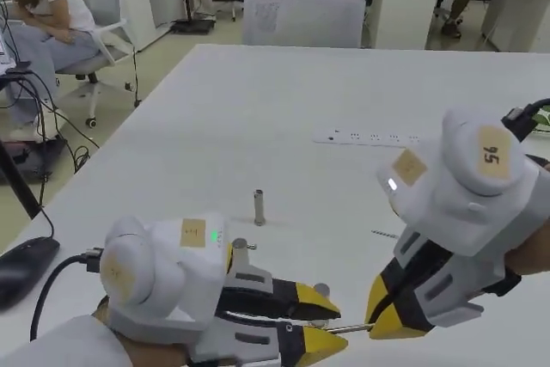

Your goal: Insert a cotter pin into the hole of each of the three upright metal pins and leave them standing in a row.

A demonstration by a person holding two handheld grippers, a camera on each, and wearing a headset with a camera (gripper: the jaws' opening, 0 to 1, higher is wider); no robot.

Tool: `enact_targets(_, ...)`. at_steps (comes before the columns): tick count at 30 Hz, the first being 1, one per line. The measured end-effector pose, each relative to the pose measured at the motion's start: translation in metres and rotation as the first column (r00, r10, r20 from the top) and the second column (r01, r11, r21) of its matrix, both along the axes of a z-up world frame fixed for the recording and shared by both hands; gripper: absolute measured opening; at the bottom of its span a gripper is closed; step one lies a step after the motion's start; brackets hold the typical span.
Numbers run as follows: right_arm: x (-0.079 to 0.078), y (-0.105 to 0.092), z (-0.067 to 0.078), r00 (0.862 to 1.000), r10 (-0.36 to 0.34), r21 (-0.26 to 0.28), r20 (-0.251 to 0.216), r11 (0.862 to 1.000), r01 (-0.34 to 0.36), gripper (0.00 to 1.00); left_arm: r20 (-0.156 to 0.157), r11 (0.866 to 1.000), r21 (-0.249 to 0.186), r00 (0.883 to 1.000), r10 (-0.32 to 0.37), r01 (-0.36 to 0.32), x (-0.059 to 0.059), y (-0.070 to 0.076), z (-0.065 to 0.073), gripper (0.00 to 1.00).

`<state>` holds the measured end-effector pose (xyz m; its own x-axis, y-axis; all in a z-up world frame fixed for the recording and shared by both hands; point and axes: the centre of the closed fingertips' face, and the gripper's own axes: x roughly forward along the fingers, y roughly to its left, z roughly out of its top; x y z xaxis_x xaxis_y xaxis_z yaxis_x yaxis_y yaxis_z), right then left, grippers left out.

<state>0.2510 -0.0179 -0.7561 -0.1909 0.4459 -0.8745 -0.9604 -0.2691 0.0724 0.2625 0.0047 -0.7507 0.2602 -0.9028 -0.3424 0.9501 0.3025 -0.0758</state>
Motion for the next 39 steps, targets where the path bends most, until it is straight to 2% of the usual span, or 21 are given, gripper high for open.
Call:
enact_targets(4, 0.006, -0.006, -0.003, 0.999, -0.033, -0.002, 0.001, 0.999, 0.033, 0.03, -0.046, 0.998, -0.030, 0.998, 0.048, -0.050, 0.011, 0.008, -0.005, 0.18)
enact_targets(6, 0.010, -0.009, -0.004, 0.999, -0.050, -0.001, 0.003, 0.999, 0.050, 0.03, -0.054, 0.997, -0.031, 0.996, 0.068, -0.070, 0.018, 0.011, -0.010, 0.21)
enact_targets(8, 0.012, -0.012, -0.004, 0.998, -0.064, 0.000, -0.001, 0.998, 0.064, 0.03, -0.045, 0.995, -0.012, 0.994, 0.098, -0.099, 0.026, 0.016, -0.018, 0.19)
enact_targets(11, 0.015, -0.017, -0.007, 0.997, -0.081, -0.006, -0.001, 0.997, 0.081, 0.03, -0.053, 0.991, -0.017, 0.990, 0.130, -0.131, 0.035, 0.021, -0.024, 0.20)
enact_targets(15, 0.018, -0.023, -0.010, 0.995, -0.103, -0.012, -0.003, 0.995, 0.103, 0.03, -0.050, 0.989, 0.010, 0.988, 0.149, -0.148, 0.044, 0.026, -0.038, 0.22)
enact_targets(17, 0.021, -0.026, -0.012, 0.993, -0.117, -0.016, -0.002, 0.993, 0.117, 0.03, -0.033, 0.988, 0.020, 0.988, 0.151, -0.150, 0.047, 0.026, -0.042, 0.23)
enact_targets(24, 0.025, -0.034, -0.017, 0.988, -0.153, -0.027, -0.005, 0.988, 0.153, 0.03, -0.032, 0.988, 0.056, 0.989, 0.147, -0.145, 0.056, 0.023, -0.064, 0.25)
enact_targets(31, 0.026, -0.040, -0.018, 0.985, -0.173, -0.038, -0.012, 0.984, 0.173, 0.03, -0.013, 0.987, 0.075, 0.989, 0.145, -0.144, 0.059, 0.019, -0.081, 0.23)
enact_targets(34, 0.028, -0.041, -0.018, 0.983, -0.182, -0.035, -0.011, 0.983, 0.182, 0.03, -0.013, 0.987, 0.063, 0.988, 0.151, -0.150, 0.060, 0.017, -0.085, 0.21)
enact_targets(39, 0.032, -0.041, -0.019, 0.980, -0.200, -0.030, -0.010, 0.979, 0.200, 0.03, 0.016, 0.986, 0.077, 0.989, 0.145, -0.146, 0.060, 0.014, -0.092, 0.17)
